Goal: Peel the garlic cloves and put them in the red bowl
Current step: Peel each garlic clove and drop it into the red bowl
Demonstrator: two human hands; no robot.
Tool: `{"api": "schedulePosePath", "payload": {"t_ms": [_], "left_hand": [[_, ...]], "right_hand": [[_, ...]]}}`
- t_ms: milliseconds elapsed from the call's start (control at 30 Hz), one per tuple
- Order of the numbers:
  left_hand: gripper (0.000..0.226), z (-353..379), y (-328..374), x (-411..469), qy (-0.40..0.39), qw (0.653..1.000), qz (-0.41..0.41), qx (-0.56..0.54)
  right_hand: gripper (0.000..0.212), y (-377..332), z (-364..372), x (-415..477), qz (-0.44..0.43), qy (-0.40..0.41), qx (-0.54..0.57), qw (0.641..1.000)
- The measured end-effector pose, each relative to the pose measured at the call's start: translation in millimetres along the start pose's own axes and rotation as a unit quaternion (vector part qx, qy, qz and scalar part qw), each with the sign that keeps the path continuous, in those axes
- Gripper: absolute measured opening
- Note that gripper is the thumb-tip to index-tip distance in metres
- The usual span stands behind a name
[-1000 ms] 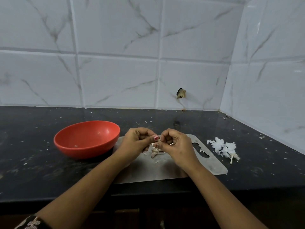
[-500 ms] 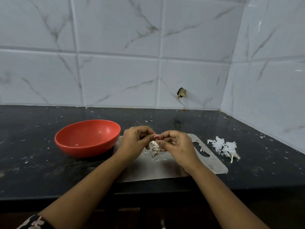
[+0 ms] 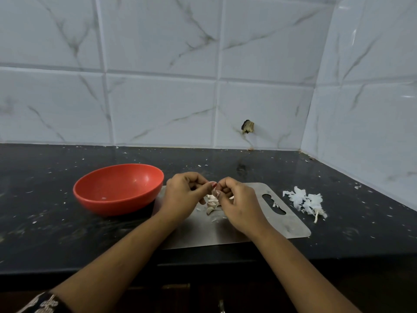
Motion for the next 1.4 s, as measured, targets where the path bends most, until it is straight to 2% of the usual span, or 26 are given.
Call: {"api": "schedulePosePath", "payload": {"t_ms": [167, 267, 467, 633, 733, 900, 1033, 1133, 1233, 1300, 1400], "left_hand": [[0.019, -3, -9, 1, 0.037, 0.996, -0.052, -0.066], [0.019, -6, -11, 1, 0.053, 0.988, -0.080, -0.123], [0.010, -4, -14, 2, 0.033, 0.976, -0.109, -0.183], [0.015, 5, -6, 0, -0.020, 0.978, -0.083, -0.191], [0.017, 8, -3, -1, -0.049, 0.985, -0.047, -0.157], [0.011, 11, -3, -2, -0.077, 0.993, 0.005, -0.086], [0.005, 10, -1, -1, -0.081, 0.994, 0.054, 0.040], [0.014, 13, -1, -3, -0.109, 0.992, 0.041, 0.050], [0.024, 12, 3, -3, -0.108, 0.988, 0.064, 0.086], [0.029, 13, 3, -3, -0.110, 0.991, 0.047, 0.067], [0.033, 15, -5, -4, -0.132, 0.987, -0.056, -0.068]], "right_hand": [[0.016, -7, 5, -4, -0.062, -0.017, -0.085, 0.994], [0.016, -8, 7, -6, -0.068, -0.033, -0.091, 0.993], [0.026, 4, -1, -3, 0.030, -0.021, 0.010, 0.999], [0.011, 12, 0, -3, 0.097, -0.032, 0.143, 0.984], [0.010, 10, 7, -2, 0.091, -0.071, 0.160, 0.980], [0.014, 12, 5, -3, 0.067, -0.054, 0.085, 0.993], [0.016, 9, 4, -3, 0.041, -0.041, 0.028, 0.998], [0.019, 5, 3, -3, 0.013, -0.037, 0.006, 0.999], [0.019, 0, 1, -3, -0.023, -0.003, -0.036, 0.999], [0.017, -4, 0, -4, -0.054, 0.015, -0.078, 0.995], [0.021, -7, 1, -6, -0.094, 0.032, -0.136, 0.986]]}}
Point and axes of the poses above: each hand's wrist, its own x-axis towards the middle knuckle, its own z-axis out of the palm, y = z × x, the point moved 6 cm from there along x, towards the middle knuckle, and after that the axes turned 11 degrees about -x, right-handed, at the moved point
